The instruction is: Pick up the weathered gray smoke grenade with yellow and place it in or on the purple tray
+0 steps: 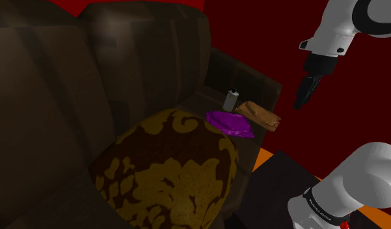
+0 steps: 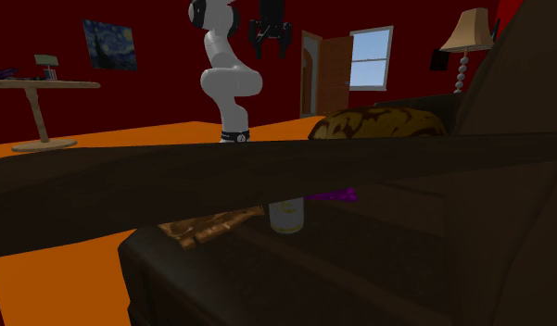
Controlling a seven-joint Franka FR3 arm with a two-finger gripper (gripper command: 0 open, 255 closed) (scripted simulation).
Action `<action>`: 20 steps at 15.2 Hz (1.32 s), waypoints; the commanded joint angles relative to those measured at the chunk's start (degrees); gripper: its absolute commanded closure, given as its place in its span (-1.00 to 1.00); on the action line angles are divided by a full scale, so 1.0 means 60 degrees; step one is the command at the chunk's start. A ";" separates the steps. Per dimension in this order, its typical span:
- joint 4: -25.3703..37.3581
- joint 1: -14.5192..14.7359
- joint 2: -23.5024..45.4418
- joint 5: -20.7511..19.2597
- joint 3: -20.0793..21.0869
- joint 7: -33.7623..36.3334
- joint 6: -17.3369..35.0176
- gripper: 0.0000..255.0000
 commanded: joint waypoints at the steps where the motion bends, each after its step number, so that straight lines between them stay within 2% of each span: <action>1: 0.0000 0.0000 0.0000 0.0000 0.0000 0.0000 0.0000 -1.00; 10: 0.0885 -0.0385 0.2997 -0.0542 -0.0580 -0.0662 0.2069 -1.00; 20: 0.3015 -0.0706 0.6561 -0.0717 -0.1129 -0.1285 0.3483 -1.00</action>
